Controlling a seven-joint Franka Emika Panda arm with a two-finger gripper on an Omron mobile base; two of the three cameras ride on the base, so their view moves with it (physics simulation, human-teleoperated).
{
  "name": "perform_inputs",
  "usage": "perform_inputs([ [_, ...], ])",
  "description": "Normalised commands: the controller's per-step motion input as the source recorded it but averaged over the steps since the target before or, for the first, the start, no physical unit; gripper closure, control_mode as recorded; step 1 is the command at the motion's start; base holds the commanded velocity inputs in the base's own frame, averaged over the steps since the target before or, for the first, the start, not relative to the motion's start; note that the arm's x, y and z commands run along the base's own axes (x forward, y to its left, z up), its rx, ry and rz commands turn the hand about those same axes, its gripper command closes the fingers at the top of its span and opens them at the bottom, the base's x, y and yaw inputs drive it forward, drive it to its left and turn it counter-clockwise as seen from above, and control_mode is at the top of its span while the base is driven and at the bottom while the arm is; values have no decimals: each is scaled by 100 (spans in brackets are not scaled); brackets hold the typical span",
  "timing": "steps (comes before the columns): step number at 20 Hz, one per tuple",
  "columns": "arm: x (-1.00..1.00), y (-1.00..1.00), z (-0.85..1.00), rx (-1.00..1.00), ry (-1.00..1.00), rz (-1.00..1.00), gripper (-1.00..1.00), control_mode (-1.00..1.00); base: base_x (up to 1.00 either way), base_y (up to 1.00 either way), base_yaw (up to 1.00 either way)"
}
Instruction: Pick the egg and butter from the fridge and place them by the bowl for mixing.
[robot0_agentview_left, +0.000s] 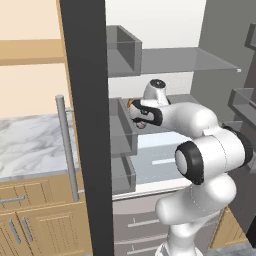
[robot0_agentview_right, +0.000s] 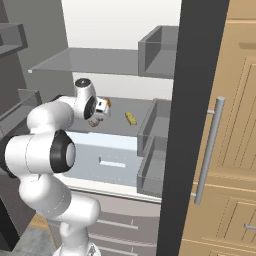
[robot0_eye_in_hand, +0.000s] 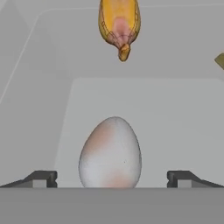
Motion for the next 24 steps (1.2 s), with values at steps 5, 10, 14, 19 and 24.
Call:
perform_inputs([
  [5, 3, 2, -14, 0, 0, 0, -100, -100, 0, 0, 0],
  [10, -1, 3, -23, -4, 0, 0, -100, -100, 0, 0, 0],
  [14, 15, 5, -21, -1, 0, 0, -100, -100, 0, 0, 0],
  [19, 2, 0, -11, 0, 1, 0, -100, -100, 0, 0, 0],
  [24, -4, 0, -15, -1, 0, 0, 100, -100, 0, 0, 0],
])
